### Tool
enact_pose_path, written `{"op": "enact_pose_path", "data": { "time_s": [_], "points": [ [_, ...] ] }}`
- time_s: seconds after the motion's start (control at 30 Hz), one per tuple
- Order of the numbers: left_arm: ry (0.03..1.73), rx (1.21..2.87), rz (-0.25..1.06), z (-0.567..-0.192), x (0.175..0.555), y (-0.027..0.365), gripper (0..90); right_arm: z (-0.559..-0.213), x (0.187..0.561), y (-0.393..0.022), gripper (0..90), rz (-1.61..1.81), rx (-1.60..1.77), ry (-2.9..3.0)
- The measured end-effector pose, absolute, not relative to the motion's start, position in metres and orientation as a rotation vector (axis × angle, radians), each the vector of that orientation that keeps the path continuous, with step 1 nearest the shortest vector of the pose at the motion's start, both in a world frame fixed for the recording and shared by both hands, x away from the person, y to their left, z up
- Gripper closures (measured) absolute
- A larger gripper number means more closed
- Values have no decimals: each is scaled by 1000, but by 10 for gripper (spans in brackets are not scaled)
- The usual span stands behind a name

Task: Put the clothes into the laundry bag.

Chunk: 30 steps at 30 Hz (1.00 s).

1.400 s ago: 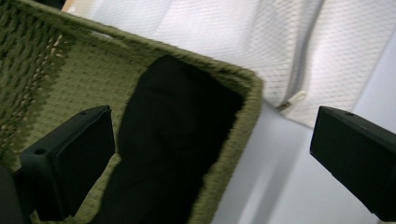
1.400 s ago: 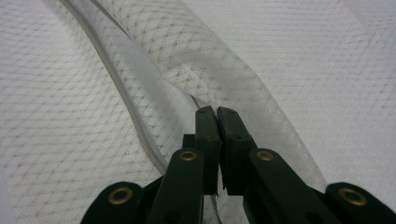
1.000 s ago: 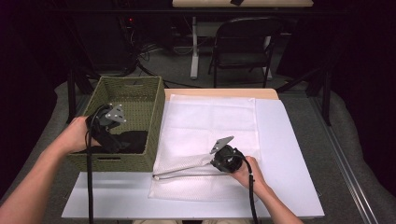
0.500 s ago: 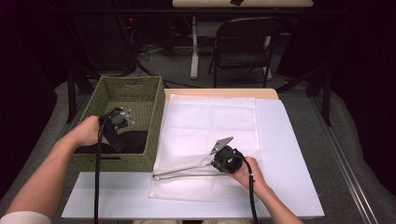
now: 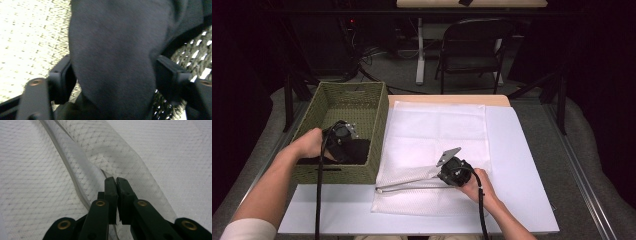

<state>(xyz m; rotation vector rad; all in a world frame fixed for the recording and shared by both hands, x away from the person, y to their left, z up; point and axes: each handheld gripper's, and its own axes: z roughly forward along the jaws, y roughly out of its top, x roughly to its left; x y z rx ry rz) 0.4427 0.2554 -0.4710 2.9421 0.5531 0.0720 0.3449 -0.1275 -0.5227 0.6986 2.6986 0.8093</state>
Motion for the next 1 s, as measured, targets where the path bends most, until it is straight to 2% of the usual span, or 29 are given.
{"op": "enact_pose_path", "data": {
  "time_s": [0.17,0.3,0.4,1.0],
  "points": [
    [564,2960,19,-482,443,261,335,-522,344,-127,871,802,697,2699],
    [532,2963,25,-485,441,263,531,-522,344,-127,871,798,700,2701],
    [523,2965,62,-485,440,262,615,-523,344,-127,871,796,704,2700],
    [430,2997,258,-456,428,261,648,-521,343,-127,874,804,704,2691]
  ]
}}
